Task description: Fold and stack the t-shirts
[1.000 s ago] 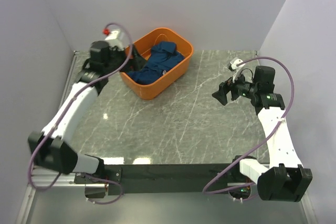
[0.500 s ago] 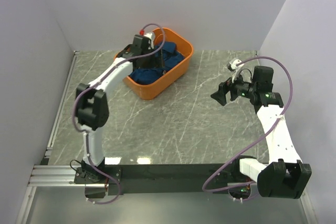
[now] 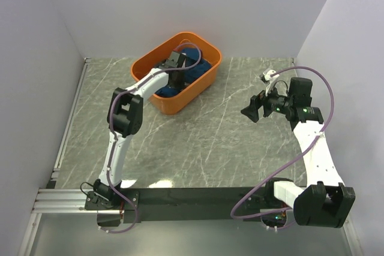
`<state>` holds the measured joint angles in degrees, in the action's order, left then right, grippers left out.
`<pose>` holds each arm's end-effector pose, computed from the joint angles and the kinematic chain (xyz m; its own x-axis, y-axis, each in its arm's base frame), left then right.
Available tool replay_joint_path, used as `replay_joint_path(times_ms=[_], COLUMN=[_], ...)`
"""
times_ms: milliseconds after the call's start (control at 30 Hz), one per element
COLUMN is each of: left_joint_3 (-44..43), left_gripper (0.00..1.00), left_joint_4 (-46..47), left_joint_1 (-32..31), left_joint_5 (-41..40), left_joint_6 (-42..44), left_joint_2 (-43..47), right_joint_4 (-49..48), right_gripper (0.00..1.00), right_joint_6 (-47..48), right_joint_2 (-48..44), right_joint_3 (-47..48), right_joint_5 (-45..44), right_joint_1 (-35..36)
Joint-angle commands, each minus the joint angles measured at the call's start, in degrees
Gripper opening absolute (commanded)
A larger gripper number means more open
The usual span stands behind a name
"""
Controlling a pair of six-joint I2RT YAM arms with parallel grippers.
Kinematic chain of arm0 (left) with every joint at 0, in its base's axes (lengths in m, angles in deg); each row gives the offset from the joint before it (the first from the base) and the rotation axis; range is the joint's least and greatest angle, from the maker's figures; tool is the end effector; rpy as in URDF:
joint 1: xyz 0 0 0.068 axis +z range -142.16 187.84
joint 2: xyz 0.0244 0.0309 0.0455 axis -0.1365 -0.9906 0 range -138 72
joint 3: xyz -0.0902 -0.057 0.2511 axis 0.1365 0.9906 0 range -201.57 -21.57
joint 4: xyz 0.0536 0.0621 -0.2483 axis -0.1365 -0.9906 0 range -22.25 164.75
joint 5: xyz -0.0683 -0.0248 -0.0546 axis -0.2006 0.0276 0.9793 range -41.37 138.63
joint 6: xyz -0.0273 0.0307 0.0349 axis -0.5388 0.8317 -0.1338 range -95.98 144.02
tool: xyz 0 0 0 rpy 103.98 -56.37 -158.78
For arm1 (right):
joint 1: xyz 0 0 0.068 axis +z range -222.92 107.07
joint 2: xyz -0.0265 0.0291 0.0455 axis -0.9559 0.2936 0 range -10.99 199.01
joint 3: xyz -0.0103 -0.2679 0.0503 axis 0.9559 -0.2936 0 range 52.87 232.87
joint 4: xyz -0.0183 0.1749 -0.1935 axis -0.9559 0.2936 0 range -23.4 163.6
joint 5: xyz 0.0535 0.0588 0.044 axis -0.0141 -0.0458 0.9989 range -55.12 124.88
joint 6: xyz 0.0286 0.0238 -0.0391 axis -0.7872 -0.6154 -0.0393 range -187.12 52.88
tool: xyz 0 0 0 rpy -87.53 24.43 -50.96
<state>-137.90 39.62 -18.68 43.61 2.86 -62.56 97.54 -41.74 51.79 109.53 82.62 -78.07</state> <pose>0.4685 -0.2303 0.1941 -0.8132 0.0040 -0.5819 0.1122 0.9823 -0.1500 0.2288 0.0059 0.3228 -0.3159 -0.2610 -0.9122 -0.7343 0.6761 0.0609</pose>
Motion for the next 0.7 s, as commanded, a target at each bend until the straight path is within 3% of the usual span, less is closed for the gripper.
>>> replay_joint_path(times_ms=[0, 33, 200, 400, 667], left_joint_3=[2.5, 2.86, 2.08, 3.13, -1.96], left_gripper=[0.08, 0.0, 0.0, 0.0, 0.0], left_joint_4=[4.44, 5.42, 10.33, 15.27, 19.31], left_joint_1=[-0.55, -0.63, -0.55, -1.16, -6.34], left_joint_5=[-2.53, -2.98, -3.07, 6.23, 22.14], left_joint_6=[0.95, 1.04, 0.52, -1.33, -2.91], left_joint_2=[7.7, 9.39, 22.72, 34.17, 39.02], right_joint_4=[-0.44, -0.27, 0.88, 0.97, 0.09], right_gripper=[0.99, 0.99, 0.99, 0.98, 0.95], right_joint_6=[0.19, 0.28, 0.54, 0.1, -0.86], right_joint_2=[-1.52, -1.52, -1.96, -1.79, -1.17], right_joint_3=[0.2, 0.2, 1.08, 2.13, 4.77], right_joint_5=[0.68, 0.51, 0.77, 1.03, -3.26], right_joint_1=[-0.39, -0.39, -0.39, -0.48, -0.83])
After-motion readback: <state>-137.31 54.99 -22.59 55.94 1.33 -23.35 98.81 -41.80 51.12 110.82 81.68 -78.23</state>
